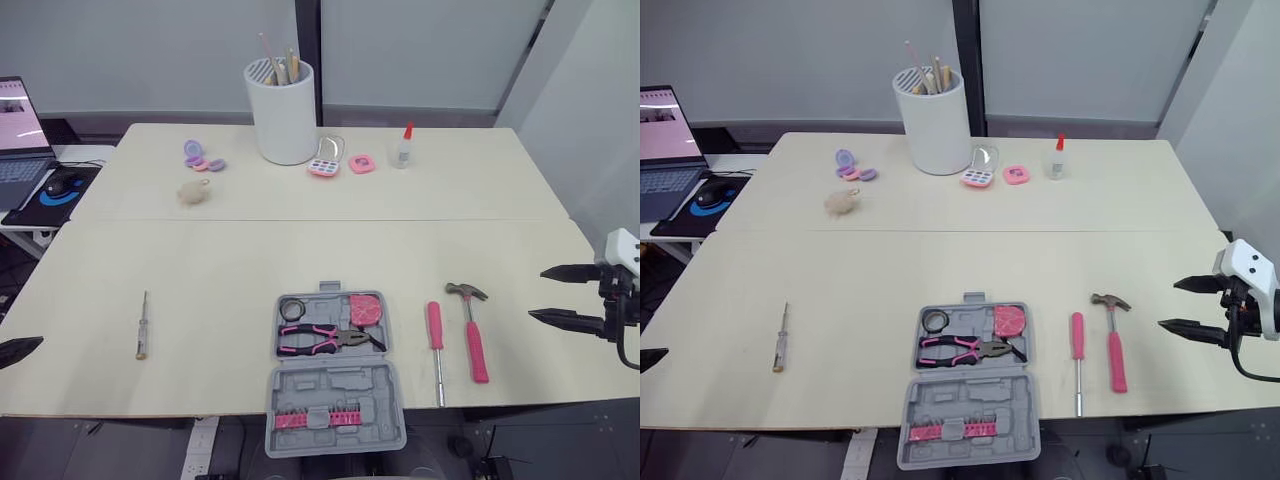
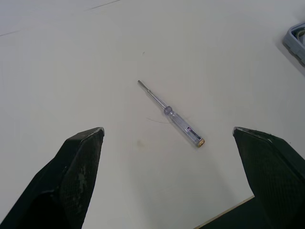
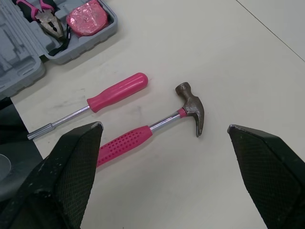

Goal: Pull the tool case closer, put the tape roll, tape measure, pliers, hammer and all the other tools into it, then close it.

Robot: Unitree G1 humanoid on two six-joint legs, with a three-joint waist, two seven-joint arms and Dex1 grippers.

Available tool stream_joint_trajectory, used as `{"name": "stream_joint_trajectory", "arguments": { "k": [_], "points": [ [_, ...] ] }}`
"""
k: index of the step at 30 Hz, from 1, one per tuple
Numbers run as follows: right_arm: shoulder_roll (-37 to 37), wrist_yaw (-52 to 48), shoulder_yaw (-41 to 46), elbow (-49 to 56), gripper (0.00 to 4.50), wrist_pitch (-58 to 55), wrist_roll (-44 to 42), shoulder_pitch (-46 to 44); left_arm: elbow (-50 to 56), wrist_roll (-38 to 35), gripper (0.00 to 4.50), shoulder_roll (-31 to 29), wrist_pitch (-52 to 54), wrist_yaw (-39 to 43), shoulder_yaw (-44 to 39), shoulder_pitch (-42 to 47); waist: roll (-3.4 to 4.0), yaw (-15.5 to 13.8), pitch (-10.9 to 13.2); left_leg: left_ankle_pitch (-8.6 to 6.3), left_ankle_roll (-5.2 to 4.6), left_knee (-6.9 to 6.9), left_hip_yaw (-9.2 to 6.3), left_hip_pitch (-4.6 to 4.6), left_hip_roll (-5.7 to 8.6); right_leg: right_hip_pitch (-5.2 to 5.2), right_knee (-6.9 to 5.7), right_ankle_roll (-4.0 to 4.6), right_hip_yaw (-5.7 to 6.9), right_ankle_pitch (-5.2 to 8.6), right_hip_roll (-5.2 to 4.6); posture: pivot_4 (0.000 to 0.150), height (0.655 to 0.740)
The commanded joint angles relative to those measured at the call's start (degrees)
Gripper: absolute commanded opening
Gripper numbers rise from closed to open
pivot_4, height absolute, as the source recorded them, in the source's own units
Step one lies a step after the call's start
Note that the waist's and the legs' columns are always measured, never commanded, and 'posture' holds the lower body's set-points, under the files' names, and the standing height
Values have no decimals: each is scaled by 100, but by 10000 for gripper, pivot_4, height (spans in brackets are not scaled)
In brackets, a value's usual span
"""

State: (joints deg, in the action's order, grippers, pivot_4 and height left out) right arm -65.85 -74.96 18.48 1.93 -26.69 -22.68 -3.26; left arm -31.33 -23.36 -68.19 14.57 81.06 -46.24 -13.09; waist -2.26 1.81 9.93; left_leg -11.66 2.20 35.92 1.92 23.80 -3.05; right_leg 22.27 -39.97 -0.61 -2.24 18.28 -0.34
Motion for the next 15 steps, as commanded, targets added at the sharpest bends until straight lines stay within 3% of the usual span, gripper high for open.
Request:
{"name": "stream_joint_trajectory", "arguments": {
  "k": [1,15],
  "points": [
    [-95,-5,108,130,44645,64,-18,-8,38,49,45000,-161,-72,8,51,77,1,0,0,0,0,0,0,0,0,0,0,0,1,0,0,1500,7400],
    [-86,-16,68,67,44645,292,128,47,377,65,45000,-151,55,55,153,117,0,2,0,0,0,0,1,0,-1,0,-1,0,-1,0,2,1500,7400]
  ]
}}
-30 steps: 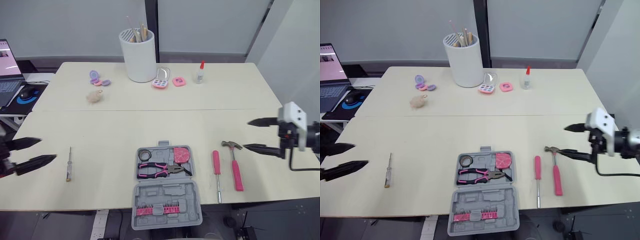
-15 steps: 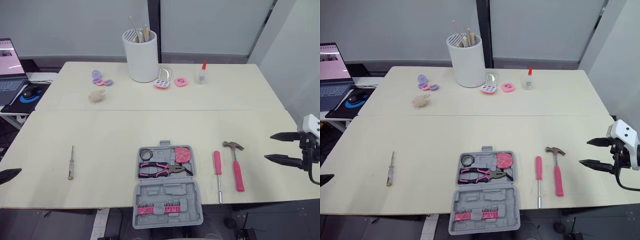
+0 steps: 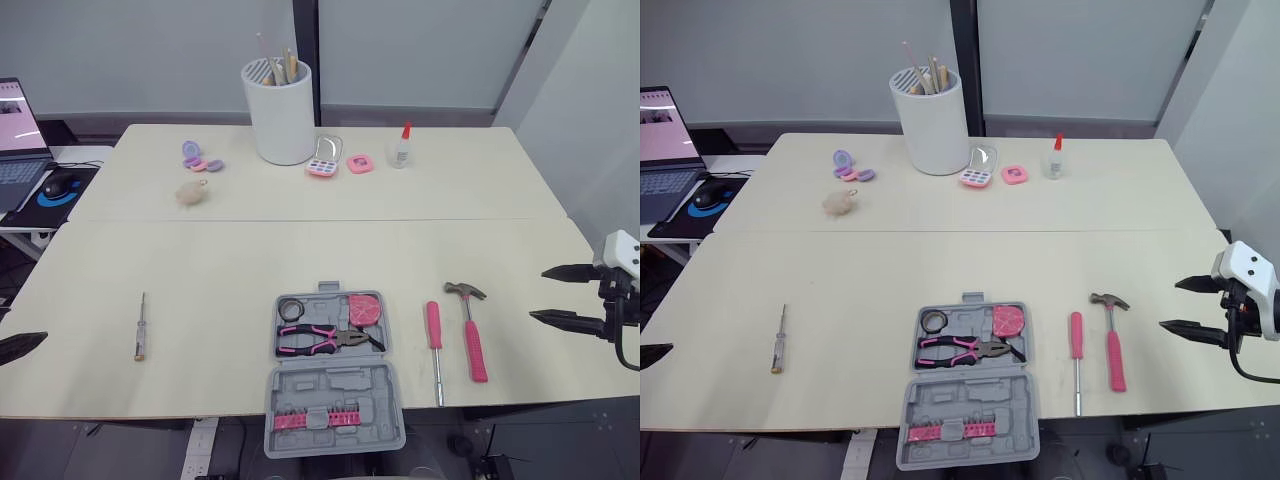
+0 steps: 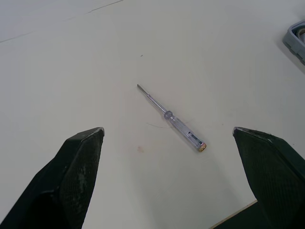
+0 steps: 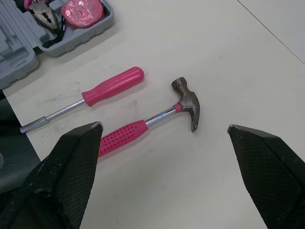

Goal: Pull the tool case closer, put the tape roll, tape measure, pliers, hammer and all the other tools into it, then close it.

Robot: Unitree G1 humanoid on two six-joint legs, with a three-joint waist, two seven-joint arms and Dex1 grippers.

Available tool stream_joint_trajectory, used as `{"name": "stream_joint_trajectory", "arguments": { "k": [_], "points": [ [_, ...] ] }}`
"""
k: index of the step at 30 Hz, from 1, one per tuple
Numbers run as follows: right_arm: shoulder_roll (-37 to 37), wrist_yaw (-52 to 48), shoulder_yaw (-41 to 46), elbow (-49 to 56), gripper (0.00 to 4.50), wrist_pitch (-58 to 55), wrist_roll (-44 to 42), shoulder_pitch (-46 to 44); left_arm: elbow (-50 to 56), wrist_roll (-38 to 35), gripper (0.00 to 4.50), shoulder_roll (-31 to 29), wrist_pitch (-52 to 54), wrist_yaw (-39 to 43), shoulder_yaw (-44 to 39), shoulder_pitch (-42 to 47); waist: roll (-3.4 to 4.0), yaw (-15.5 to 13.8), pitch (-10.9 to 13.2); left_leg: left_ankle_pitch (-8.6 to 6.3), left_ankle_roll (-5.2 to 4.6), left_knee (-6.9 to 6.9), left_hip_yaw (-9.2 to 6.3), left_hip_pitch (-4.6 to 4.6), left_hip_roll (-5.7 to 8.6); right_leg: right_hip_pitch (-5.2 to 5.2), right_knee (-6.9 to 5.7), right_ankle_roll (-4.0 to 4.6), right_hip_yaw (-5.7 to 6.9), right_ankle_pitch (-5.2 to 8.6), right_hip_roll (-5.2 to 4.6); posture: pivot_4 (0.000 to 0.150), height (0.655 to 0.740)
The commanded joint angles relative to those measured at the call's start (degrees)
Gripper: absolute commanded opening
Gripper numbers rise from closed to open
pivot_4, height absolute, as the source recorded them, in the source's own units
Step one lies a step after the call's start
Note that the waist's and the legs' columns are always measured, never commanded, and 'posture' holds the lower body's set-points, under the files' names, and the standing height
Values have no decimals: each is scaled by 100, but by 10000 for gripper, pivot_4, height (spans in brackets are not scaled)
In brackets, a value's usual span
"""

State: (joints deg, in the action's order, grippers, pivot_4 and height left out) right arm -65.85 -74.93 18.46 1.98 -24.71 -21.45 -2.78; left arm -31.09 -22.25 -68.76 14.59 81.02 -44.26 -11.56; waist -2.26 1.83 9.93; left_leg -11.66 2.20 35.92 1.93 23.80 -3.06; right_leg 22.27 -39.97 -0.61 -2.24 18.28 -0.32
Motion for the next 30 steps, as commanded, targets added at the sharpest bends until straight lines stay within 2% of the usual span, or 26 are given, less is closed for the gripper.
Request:
{"name": "stream_joint_trajectory", "arguments": {
  "k": [1,3,7,8,10,14,22,26,30],
  "points": [
    [-85,-20,58,76,44645,109,9,0,537,-70,45000,-51,107,55,-37,-78,0,0,0,0,0,0,0,0,0,0,0,0,0,0,0,1500,7400],
    [-54,33,2,152,44645,143,38,-9,1027,-122,45000,99,246,-64,-17,-170,0,0,0,0,0,0,0,0,0,-1,0,0,0,0,0,1500,7400],
    [195,301,-482,495,44645,397,252,-186,2827,-338,45000,739,628,-401,221,-575,2,-1,-2,0,0,1,0,0,1,-4,0,-1,-5,-1,0,1500,7400],
    [264,353,-694,706,42952,364,300,-272,3292,-295,43158,897,630,-543,420,-663,1,7,-2,0,0,3,0,0,1,-4,-2,-1,-7,-1,0,1500,7400],
    [351,462,-1087,1073,38417,367,462,-400,4033,-299,38929,1096,721,-666,761,-826,1,16,-2,0,0,3,-3,2,1,-4,-3,-2,-10,-1,4,1500,7400],
    [792,873,-2067,1716,25500,213,922,-756,5017,23,26430,1361,747,-1228,1771,-745,1,3,-2,0,1,5,-9,1,-5,-6,-3,-6,-10,1,17,1500,7400],
    [1404,1330,-3311,2143,7824,17,1611,-820,5403,1009,829,1655,547,-2109,3492,-326,0,-10,-4,0,1,9,-11,6,8,-8,-1,-6,-15,-4,15,1500,7400],
    [1648,1454,-3632,1920,314,70,1873,-890,5232,1423,0,1811,523,-2379,4202,-10,-1,-11,-4,1,0,14,-17,5,11,-10,-4,-8,-12,-5,17,1500,7400],
    [1873,1513,-3997,1790,112,150,2133,-913,5012,1795,0,1975,368,-2624,4716,113,-2,0,-5,0,0,13,-16,4,10,-9,-4,-8,-13,-5,18,1500,7400]
  ]
}}
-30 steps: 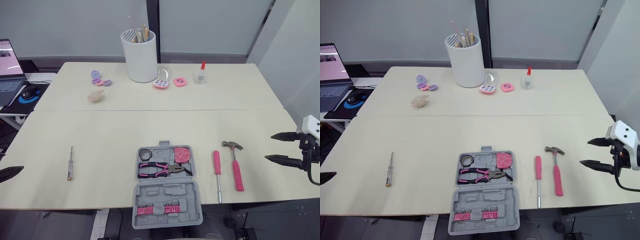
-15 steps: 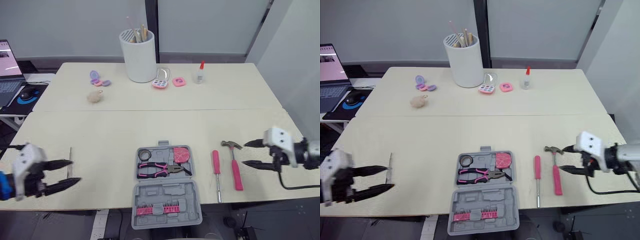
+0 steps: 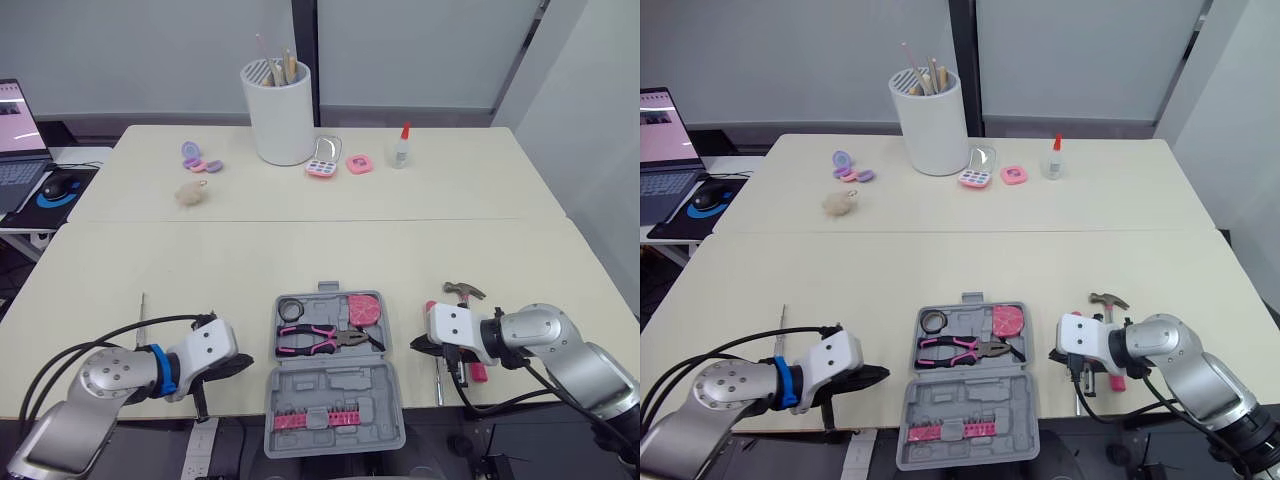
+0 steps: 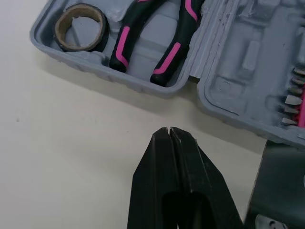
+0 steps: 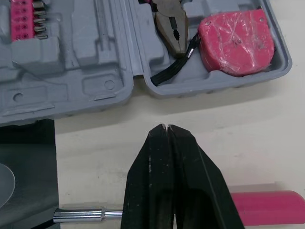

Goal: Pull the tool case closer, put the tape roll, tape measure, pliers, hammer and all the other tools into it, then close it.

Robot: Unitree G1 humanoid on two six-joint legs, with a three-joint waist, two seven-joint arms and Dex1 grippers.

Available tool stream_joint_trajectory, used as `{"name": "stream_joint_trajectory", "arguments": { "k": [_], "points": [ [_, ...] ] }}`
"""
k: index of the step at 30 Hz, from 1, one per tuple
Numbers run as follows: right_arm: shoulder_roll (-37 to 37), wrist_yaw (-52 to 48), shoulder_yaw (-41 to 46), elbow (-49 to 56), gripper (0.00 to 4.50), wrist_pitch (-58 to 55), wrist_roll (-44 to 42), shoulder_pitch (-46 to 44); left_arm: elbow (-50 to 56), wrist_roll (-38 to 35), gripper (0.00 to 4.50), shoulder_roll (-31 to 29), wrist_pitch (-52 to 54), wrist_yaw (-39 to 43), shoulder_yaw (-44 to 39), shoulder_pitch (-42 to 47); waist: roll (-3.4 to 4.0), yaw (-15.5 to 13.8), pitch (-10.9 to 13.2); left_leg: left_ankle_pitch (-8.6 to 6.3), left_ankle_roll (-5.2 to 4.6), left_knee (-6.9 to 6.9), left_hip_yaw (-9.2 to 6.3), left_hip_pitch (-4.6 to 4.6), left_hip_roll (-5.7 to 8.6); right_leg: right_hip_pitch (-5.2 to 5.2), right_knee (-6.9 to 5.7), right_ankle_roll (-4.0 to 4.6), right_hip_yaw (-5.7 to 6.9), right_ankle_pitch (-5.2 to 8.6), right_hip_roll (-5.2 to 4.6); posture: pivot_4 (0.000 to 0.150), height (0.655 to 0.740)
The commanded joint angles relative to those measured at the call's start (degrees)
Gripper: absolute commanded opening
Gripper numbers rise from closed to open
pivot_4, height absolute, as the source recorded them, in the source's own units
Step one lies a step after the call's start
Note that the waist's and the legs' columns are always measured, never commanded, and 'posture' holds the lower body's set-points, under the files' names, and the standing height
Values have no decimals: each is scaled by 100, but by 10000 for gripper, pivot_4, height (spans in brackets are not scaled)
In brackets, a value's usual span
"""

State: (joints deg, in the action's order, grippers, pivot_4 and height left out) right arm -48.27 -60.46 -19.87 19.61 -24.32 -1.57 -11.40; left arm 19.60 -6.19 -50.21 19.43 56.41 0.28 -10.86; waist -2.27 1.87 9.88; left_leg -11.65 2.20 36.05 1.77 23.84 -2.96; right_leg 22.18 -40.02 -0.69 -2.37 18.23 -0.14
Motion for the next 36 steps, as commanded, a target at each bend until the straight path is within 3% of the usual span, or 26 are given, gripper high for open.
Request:
{"name": "stream_joint_trajectory", "arguments": {
  "k": [1,16,25,36],
  "points": [
    [165,67,-243,26,112,115,183,-38,-88,224,0,181,-112,-211,350,80,-1,-7,-1,0,0,0,-2,0,0,-1,0,0,1,0,0,1500,7400],
    [1026,229,-1006,-1018,112,481,840,-312,-370,517,0,707,-9,-534,1103,498,-6,-16,-11,0,0,3,-8,-5,11,-10,-1,-3,6,-1,1,1500,7400],
    [1403,215,-950,-1126,112,455,850,-506,-439,560,0,1037,119,-610,1256,838,-6,-17,-21,0,-1,-4,-7,-89,10,-96,6,-16,4,7,-5,1500,7400],
    [1727,502,-695,-1964,112,850,1051,-1059,-1323,739,0,1367,-91,-751,1173,1843,-7,-17,-19,0,0,-3,-7,-89,12,-95,4,-14,4,5,-4,1500,7400]
  ]
}}
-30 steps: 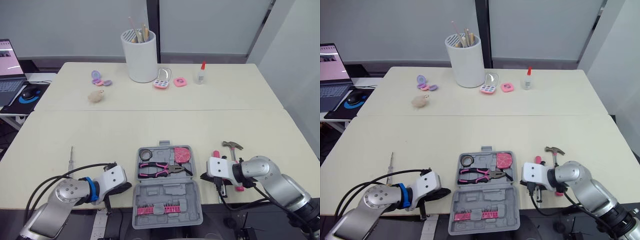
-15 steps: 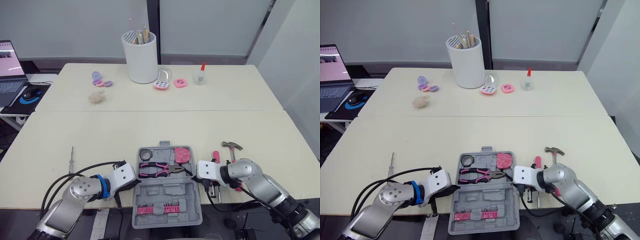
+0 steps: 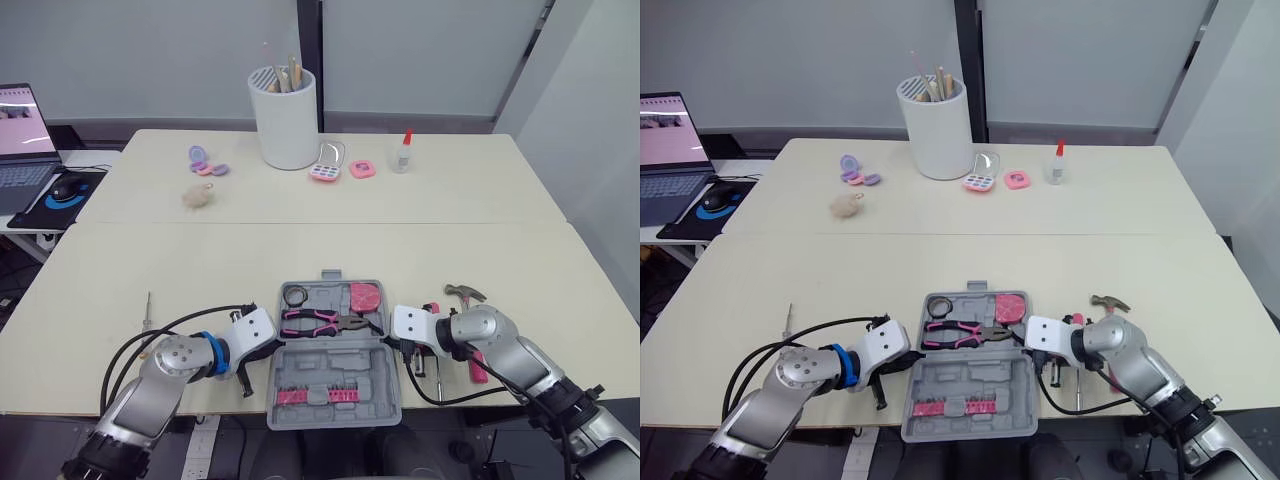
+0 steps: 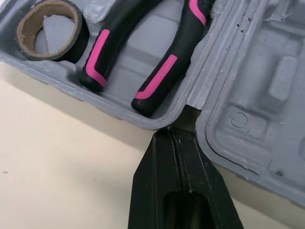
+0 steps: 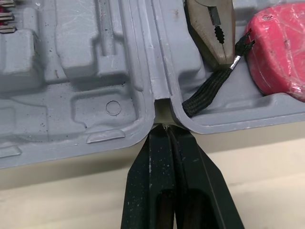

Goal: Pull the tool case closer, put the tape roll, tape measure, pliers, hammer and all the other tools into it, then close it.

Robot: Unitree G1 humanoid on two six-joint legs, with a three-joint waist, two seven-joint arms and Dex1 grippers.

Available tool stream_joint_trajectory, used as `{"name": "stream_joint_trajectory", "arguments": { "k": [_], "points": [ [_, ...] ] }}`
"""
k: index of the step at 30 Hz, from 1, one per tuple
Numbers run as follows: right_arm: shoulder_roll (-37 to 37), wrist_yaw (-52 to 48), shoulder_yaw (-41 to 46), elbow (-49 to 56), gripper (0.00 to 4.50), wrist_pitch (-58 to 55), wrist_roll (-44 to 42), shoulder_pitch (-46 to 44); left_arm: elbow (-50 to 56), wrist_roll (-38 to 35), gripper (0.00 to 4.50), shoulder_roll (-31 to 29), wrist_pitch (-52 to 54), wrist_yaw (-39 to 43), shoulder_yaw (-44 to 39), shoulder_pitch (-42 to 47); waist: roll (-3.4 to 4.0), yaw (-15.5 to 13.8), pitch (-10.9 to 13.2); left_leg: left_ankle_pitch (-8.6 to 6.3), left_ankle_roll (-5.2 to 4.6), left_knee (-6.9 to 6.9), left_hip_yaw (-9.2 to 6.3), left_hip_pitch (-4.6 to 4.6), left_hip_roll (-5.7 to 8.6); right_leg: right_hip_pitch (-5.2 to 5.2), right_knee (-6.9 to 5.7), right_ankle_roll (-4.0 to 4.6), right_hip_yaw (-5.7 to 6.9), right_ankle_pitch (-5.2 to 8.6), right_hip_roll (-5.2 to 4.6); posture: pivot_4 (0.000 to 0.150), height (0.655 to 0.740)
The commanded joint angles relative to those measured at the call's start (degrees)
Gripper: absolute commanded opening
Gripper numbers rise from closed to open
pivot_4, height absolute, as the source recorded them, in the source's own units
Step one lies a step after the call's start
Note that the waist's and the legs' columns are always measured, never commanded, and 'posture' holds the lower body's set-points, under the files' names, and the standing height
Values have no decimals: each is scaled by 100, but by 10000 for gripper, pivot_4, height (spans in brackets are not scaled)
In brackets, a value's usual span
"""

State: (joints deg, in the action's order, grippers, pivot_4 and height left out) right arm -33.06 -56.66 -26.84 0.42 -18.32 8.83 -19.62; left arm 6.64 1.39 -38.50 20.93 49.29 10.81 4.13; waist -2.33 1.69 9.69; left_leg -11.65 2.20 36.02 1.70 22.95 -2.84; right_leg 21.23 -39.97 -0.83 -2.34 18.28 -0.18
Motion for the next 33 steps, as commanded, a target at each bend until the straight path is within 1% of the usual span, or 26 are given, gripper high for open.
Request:
{"name": "stream_joint_trajectory", "arguments": {
  "k": [1,8,14,21,33],
  "points": [
    [221,129,11,-120,112,284,29,-282,-125,7,0,213,-284,-34,140,433,-1,1,1,0,0,0,1,1,2,1,0,1,-1,0,1,1500,7400],
    [446,361,157,-968,112,673,153,-771,-855,136,0,387,-466,93,264,1034,-1,12,3,0,0,-2,3,12,5,14,0,10,-2,-6,6,1500,7400],
    [532,510,161,-1456,112,856,328,-996,-1155,209,0,525,-592,83,315,1228,-1,7,3,0,0,-2,1,11,6,12,-1,9,0,-7,5,1500,7400],
    [501,451,186,-1345,112,802,346,-889,-1275,309,0,600,-709,-18,261,1279,0,-1,3,0,0,-2,1,11,8,10,-1,7,1,-8,4,1500,7400],
    [593,315,215,-1045,112,539,273,-781,-1337,346,0,535,-768,-7,200,1260,0,-3,4,0,0,-3,1,12,8,11,-1,6,0,-8,3,1500,7400]
  ]
}}
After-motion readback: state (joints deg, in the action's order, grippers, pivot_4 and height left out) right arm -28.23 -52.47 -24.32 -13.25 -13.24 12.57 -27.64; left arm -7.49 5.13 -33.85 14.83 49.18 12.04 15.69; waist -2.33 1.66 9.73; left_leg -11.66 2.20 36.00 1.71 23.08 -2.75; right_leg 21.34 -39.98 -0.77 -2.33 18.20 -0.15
